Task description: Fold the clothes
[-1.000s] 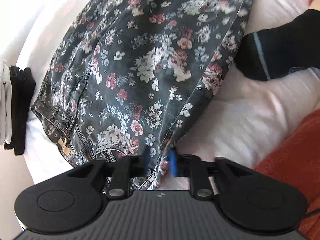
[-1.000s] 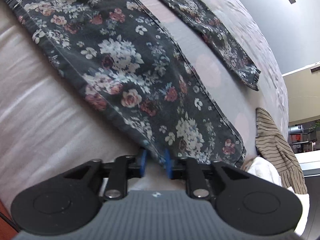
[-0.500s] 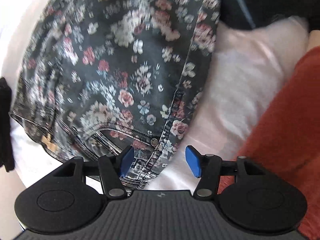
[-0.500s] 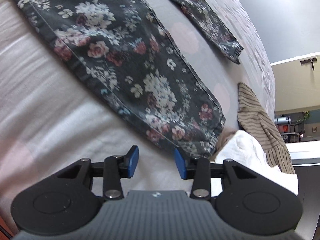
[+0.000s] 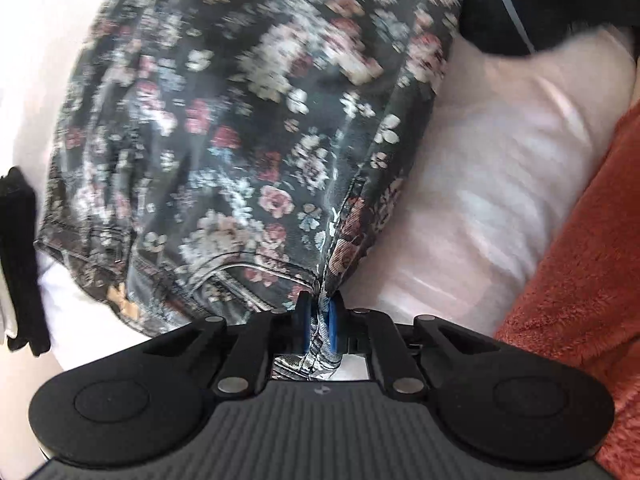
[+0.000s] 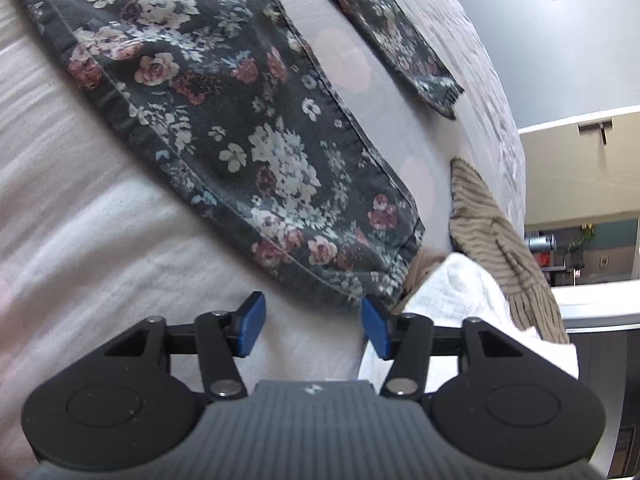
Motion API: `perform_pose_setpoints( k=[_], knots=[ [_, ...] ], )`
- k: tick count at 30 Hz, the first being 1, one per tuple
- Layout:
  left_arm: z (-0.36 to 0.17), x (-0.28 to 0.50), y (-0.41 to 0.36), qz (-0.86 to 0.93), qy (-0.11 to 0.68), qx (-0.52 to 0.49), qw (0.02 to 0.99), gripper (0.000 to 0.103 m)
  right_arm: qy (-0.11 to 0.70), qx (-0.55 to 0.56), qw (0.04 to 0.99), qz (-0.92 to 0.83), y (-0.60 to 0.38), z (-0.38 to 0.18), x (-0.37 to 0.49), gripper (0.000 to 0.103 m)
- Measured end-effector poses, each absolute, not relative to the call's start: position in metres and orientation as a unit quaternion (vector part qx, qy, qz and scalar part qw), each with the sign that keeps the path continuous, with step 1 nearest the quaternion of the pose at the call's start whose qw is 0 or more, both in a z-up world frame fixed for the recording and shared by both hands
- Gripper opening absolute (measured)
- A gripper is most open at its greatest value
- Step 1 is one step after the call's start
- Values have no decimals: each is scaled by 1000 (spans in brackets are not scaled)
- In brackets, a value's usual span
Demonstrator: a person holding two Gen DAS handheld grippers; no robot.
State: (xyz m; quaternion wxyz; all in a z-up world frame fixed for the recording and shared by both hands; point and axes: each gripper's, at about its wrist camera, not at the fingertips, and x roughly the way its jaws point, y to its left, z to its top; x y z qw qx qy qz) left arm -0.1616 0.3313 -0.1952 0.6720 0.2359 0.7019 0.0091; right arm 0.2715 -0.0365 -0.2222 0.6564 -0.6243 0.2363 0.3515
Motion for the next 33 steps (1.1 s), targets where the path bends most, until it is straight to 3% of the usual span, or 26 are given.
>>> perform_pose_setpoints(
  k=[5,6,7,8,9,18,33],
  knots=[
    [-166,-165,333,57,675,207,706,9,218,-639,644,360,-32,-232,268,54],
    [-162,-161,332,68,669,202,712,9,215,-640,645,357,-31,-233,269,46],
    [-157,-160,333,76,664,197,717,9,217,-637,650,353,-29,-233,270,19],
    [-152,-157,334,84,660,194,721,8,225,-623,663,350,-27,-230,273,8],
    [-147,-154,336,91,655,191,725,8,232,-608,676,346,-25,-227,275,6],
    [-106,-143,362,162,614,177,752,7,244,-477,786,310,-8,-157,302,2],
    [-59,-92,437,269,541,171,779,5,212,-454,813,296,75,-88,363,2]
  ],
)
